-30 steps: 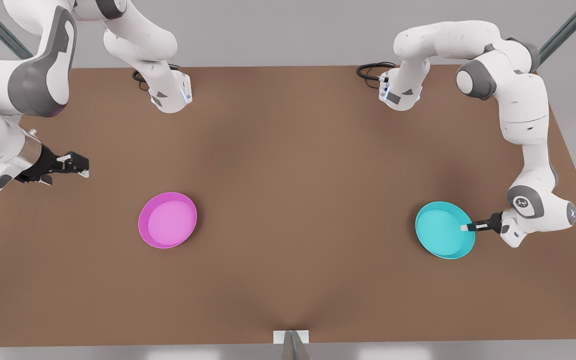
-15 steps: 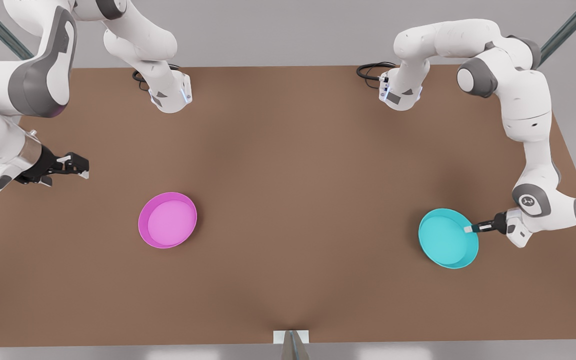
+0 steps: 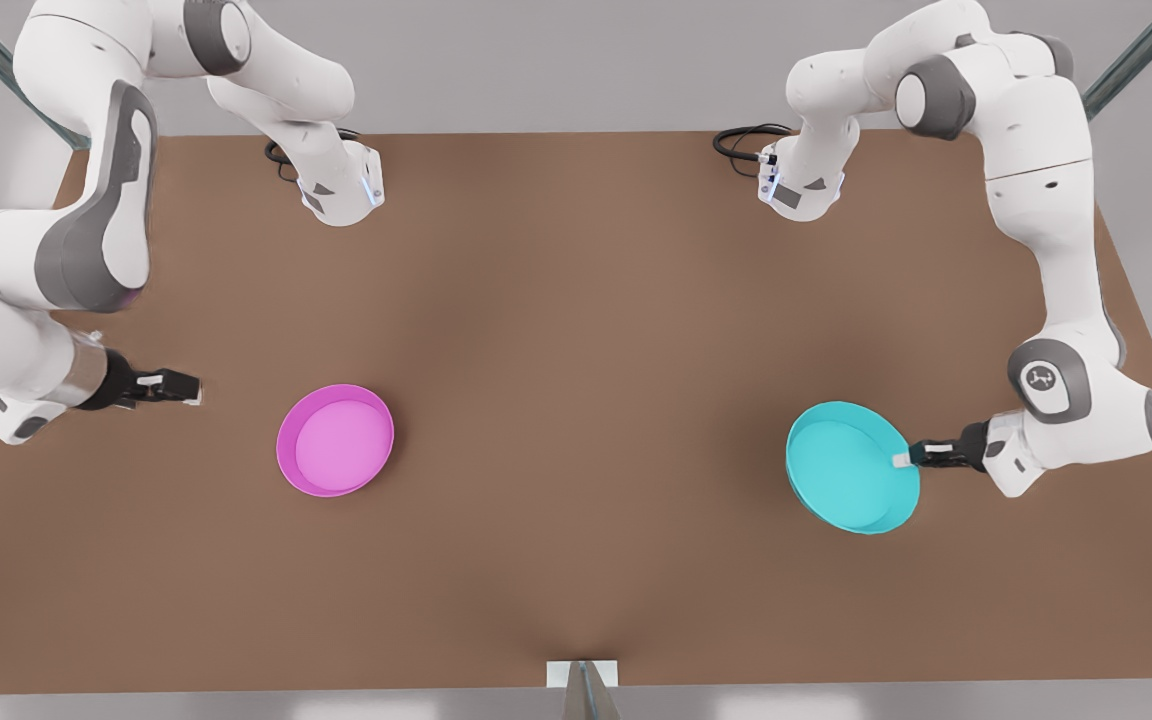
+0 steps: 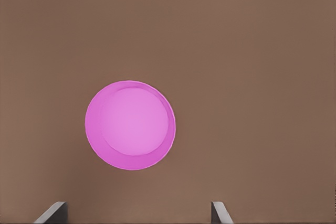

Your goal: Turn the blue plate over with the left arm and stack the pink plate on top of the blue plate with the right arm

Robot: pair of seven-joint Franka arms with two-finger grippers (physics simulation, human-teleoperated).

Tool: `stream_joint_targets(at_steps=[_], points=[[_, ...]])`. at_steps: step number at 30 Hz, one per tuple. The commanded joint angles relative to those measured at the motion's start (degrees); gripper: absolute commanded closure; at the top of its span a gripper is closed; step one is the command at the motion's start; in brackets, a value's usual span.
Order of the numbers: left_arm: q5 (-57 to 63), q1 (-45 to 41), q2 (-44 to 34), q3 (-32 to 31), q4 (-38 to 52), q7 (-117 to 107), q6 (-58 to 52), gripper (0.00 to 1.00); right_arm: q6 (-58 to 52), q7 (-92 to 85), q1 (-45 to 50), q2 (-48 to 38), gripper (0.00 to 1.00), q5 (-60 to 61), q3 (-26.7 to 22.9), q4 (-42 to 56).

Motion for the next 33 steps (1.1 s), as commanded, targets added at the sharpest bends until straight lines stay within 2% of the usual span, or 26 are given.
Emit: stream_joint_targets(at_steps=[1, 3, 7, 9, 13, 16, 19, 21, 26, 31, 33], points=[[-3.2, -0.1, -0.1, -0.4, 0.1, -0.5, -0.2, 0.79, -0.2, 0.0, -0.1, -0.1, 0.0, 0.4, 0.1, -0.2], [-3.8, -0.1, 0.0, -3.1, 0.7, -4.6, 0.1, 0.79, 1.1, -0.2, -0.1, -4.1, 0.0, 0.0, -1.1, -7.6], [-6.7, -0.2, 0.6, -7.0, 1.2, -10.0, 1.6, 0.79, 1.2, -0.1, -0.7, -3.5, 0.0, 0.2, -1.1, -7.9], [-5.9, -2.4, 0.9, -9.4, 1.2, -14.3, 7.5, 0.79, 1.1, -0.1, -0.7, -3.3, 0.0, 0.2, -1.1, -7.9], [-5.6, -7.6, 0.4, -9.3, 3.3, -18.1, 8.1, 0.79, 1.2, -0.1, -1.2, -3.4, 0.0, 0.0, -1.1, -8.5], [1.5, -11.1, -0.4, -9.3, 6.5, -21.2, 8.0, 0.79, 1.4, -0.1, -1.2, -3.5, 0.0, 0.0, -1.1, -8.5], [15.8, -14.5, -0.7, -9.4, 9.6, -26.9, 8.1, 0.79, 1.3, -0.2, -1.2, -3.4, 0.0, 0.0, -1.1, -8.5], [17.8, -15.3, -0.8, -9.3, 12.0, -29.2, 7.8, 0.79, 1.3, -0.1, -1.2, -3.4, 0.0, 0.0, -1.1, -8.5], [41.5, -23.7, -0.8, -9.2, 18.3, -35.6, 4.6, 0.79, 2.4, -0.1, -1.2, -3.2, 0.0, 0.0, -1.1, -9.6], [66.0, -31.8, -2.3, -9.0, 18.7, -38.1, -0.5, 0.79, 24.3, -8.3, -6.1, -3.0, 0.0, 2.4, -2.6, -27.9], [77.3, -35.2, -2.1, -8.9, 19.2, -38.3, -3.1, 0.79, 27.0, -17.0, -8.1, 0.8, 0.0, 6.9, -3.7, -28.2]])
